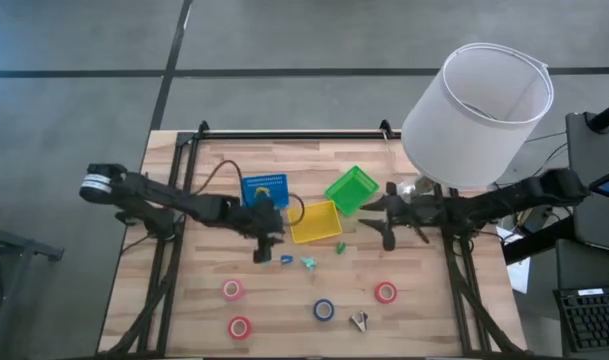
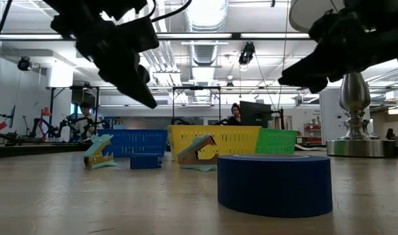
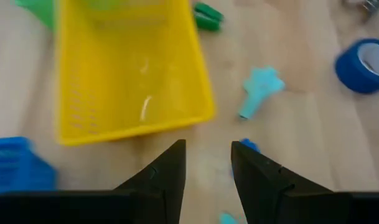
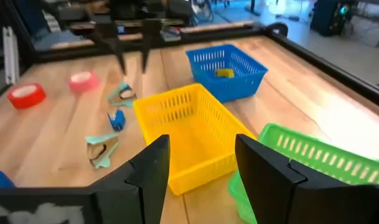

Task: Pick and place Stapler, Stapler remover, tape
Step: Put the blue stapler into the blue bin

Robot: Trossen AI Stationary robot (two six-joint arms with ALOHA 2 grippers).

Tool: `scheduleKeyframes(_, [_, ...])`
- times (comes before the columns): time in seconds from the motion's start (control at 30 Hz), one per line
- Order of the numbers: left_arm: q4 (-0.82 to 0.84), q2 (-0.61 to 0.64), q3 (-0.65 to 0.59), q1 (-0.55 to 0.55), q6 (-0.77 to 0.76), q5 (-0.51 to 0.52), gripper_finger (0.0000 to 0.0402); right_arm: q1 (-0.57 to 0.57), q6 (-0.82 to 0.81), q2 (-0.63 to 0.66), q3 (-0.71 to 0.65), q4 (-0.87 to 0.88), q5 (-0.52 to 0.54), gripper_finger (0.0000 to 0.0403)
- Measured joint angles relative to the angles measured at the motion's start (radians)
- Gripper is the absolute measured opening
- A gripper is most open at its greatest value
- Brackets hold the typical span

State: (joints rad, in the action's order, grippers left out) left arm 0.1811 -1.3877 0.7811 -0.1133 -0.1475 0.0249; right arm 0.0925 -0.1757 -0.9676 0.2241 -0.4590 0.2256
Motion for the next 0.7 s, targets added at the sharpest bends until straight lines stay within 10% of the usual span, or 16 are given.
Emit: scheduleKeyframes(0.7, [-0.178,-0.257,0.000,-0.121,-0.149,0.000,0.0194,-0.001,0.145,-0.439,0.369,0.398,0.002,0.0180])
